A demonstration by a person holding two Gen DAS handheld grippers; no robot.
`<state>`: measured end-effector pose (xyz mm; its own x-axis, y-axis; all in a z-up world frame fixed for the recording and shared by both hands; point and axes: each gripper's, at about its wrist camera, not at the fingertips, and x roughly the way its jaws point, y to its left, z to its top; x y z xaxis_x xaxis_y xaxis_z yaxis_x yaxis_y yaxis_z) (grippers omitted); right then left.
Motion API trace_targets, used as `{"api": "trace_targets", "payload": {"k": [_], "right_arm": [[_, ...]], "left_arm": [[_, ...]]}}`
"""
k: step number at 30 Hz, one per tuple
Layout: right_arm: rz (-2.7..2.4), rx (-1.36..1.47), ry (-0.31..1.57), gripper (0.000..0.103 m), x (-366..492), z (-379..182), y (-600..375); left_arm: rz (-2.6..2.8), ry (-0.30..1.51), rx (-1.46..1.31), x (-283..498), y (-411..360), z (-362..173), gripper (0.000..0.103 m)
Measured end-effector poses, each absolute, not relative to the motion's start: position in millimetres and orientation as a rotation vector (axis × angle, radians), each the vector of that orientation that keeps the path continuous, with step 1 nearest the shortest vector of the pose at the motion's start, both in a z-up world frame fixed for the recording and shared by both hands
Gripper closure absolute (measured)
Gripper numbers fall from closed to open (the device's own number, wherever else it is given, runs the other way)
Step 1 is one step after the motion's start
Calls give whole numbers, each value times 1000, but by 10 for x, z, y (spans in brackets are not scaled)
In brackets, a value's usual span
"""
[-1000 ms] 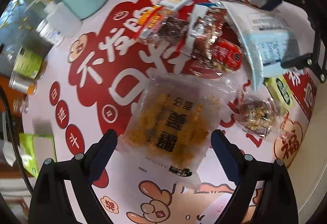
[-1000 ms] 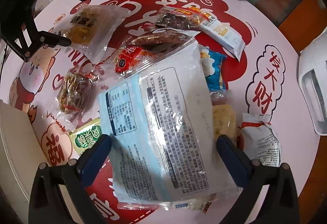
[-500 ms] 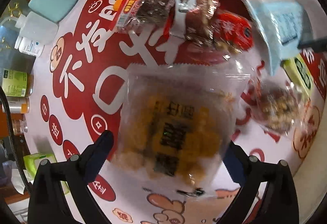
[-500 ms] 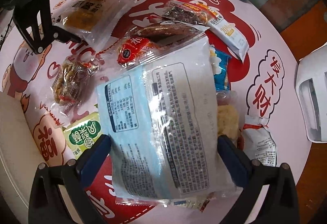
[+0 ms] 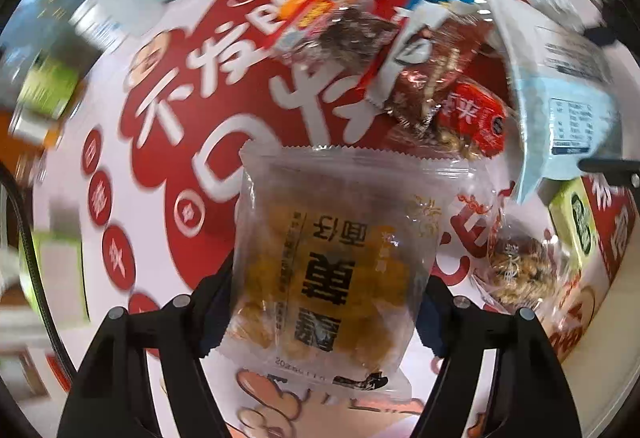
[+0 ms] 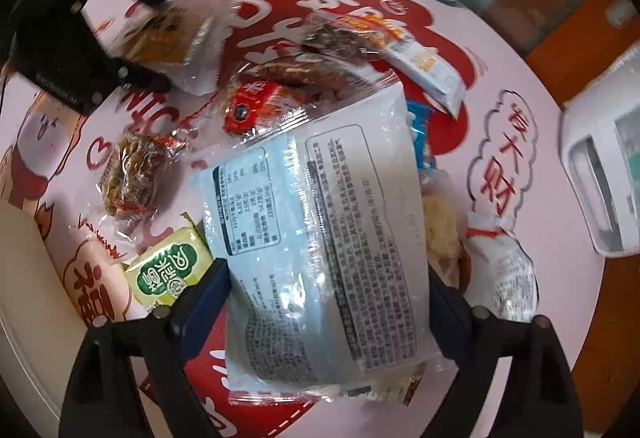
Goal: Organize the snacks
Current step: 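Grasp and lift pastry bag with left tool while right tool lifts blue-white bag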
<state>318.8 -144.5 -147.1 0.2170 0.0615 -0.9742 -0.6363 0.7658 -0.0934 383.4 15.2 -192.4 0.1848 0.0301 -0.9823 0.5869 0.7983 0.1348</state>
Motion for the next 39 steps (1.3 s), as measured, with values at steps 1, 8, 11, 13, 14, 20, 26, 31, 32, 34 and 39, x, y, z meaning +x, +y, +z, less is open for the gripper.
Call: {"api": "trace_targets", "payload": {"k": [1,8,11,13,14,20,26,31,32,34,39], "right_arm": [[502,-521,1263,24,3180,-1440,-1478],[407,-450,1255,42,3099,-1260,-1705],[408,-439,1230,43,2979,-1160,-1750],[388,-423,1208,44,2926,-1084,-1792],[381,-416,1201,44,2906,-1058,-1812],[346,-364,1121,45,2754,-731,-1889],[328,-282,967,45,2400,-1,-1976],[339,-159,821,44,1849,648,-2071],[338,-139,794,44,1717,746,-2081],[345,-97,747,44,1441,923,-2100],[360,10,699,44,880,1079,-2103]], "left_arm": [[-393,1342,540,3798,179,-1918,30],[-258,1365,423,3618,398,-1812,30],[-253,1329,378,3514,443,-1616,30],[-247,1305,345,3451,436,-1452,30],[-242,1295,336,3418,435,-1385,30],[-231,1216,285,3129,407,-846,30],[-263,1122,243,2592,277,-220,30],[-280,1035,218,2038,184,280,30],[-283,1016,200,1896,174,387,30],[-291,996,168,1700,162,529,29],[-259,956,97,1202,181,738,29]]}}
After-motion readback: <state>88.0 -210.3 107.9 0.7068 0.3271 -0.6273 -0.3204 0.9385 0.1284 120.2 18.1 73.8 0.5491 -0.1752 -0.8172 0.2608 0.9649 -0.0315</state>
